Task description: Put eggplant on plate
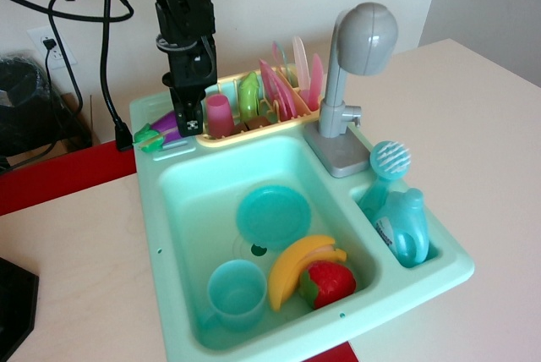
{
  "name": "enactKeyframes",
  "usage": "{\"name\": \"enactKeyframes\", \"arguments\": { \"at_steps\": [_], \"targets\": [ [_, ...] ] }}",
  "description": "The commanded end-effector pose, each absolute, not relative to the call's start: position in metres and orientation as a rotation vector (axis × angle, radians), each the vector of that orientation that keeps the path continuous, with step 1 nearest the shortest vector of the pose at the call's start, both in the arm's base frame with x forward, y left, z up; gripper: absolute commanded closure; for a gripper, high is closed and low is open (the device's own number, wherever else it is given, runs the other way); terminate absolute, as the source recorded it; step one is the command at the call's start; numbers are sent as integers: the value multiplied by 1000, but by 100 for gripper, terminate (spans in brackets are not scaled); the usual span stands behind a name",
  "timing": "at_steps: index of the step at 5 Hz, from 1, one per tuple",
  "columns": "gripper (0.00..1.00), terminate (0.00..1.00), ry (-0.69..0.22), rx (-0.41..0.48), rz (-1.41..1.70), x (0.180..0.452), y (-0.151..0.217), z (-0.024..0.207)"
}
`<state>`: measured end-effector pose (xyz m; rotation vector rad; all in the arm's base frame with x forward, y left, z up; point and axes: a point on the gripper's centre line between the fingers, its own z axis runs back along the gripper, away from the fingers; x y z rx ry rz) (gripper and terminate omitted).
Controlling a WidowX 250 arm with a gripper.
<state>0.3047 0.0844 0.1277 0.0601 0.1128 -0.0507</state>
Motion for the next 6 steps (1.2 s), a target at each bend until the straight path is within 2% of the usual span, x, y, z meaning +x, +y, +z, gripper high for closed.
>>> {"name": "enactKeyframes", "arguments": {
  "at_steps": [1, 3, 6],
  "targets": [
    [100, 0, 84, 98, -52, 303, 85, 135],
    [100, 0, 56, 100, -69, 304, 79, 143],
    [100, 0, -40, 75, -142, 348, 42, 176]
  ]
}}
